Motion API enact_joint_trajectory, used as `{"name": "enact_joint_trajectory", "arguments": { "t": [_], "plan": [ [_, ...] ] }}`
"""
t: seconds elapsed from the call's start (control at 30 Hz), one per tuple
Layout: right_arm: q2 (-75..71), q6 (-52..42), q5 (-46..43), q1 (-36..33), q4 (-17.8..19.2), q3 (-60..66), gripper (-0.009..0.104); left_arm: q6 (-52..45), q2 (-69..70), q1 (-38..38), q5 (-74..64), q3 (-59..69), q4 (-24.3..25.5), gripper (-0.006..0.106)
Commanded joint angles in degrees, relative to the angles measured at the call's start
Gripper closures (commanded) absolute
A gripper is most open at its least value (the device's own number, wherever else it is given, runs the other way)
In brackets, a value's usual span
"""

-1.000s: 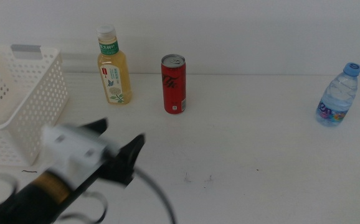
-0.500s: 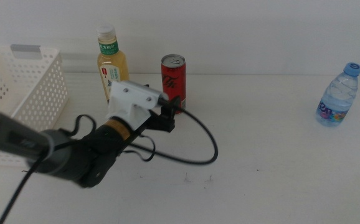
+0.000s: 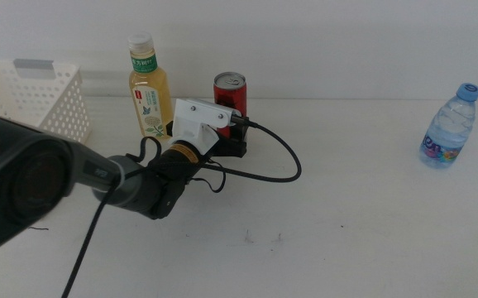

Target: Use arms to grab the bottles and put them into the dustbin to the left of the table.

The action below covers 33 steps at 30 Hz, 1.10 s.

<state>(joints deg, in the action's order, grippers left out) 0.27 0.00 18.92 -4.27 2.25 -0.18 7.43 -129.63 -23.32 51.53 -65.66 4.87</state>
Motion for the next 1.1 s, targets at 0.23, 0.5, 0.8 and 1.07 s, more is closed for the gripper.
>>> {"name": "enact_joint_trajectory", "arguments": {
  "t": [0.23,0.5,0.8,1.07],
  "plan": [
    [-0.27,-0.34,-0.93,0.32,0.26,0.18,0.004,1.92,-7.31,-0.1,-1.64,-10.49,-1.1,0.007],
    [-0.27,-0.34,-0.93,0.32,0.26,0.18,0.004,1.92,-9.86,-0.1,-2.47,-14.47,-1.1,0.007],
    [-0.27,-0.34,-0.93,0.32,0.26,0.18,0.004,1.48,-6.99,-0.1,-4.17,-12.28,2.37,0.053],
    [-0.27,-0.34,-0.93,0.32,0.26,0.18,0.004,1.48,7.3,-0.1,-6.69,0.3,2.55,0.087]
  ]
}}
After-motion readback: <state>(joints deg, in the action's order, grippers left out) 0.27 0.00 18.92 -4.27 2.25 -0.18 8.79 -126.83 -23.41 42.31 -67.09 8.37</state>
